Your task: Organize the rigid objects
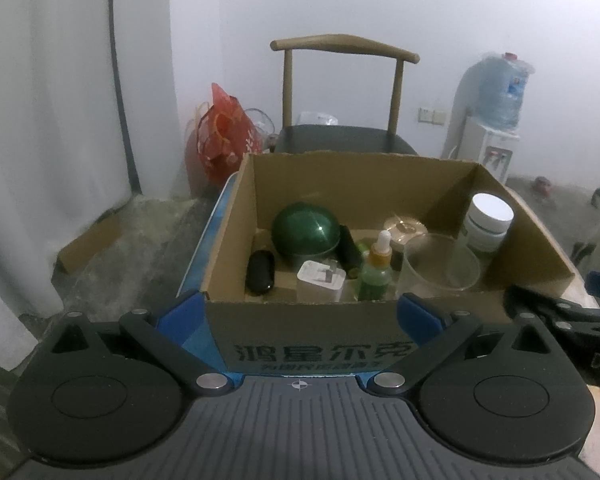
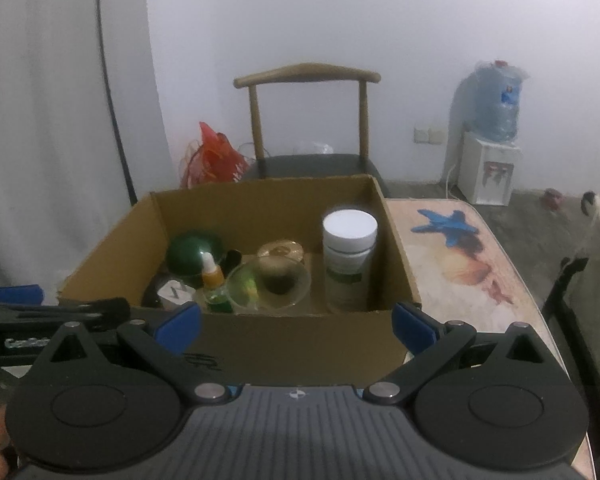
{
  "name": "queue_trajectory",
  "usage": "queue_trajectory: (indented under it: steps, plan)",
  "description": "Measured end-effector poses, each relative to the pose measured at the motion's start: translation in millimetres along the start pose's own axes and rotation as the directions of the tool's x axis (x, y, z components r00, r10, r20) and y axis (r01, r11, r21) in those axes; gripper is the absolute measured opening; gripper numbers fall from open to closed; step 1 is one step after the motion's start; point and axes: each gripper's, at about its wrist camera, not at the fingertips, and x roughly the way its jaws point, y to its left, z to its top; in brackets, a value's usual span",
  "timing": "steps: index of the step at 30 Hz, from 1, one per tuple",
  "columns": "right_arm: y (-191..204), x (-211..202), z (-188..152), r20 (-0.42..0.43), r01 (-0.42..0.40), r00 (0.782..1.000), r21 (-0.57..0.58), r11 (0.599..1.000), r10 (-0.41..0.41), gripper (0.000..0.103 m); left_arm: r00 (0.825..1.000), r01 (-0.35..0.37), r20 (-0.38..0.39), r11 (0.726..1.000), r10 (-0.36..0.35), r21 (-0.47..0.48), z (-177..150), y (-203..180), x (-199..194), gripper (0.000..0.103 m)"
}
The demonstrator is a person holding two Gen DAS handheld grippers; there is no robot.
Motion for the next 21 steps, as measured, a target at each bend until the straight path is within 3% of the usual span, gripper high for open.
queue_trajectory:
  steps: [21]
  plan:
    - [-3.5,5.1,1.2,-0.015,0.003,1.0,0.012,1.0,-0.003,0.103,1.0,-0.022,0.01,0.999,0.022,0.028,1.7,-5.2,-4.2,0.103]
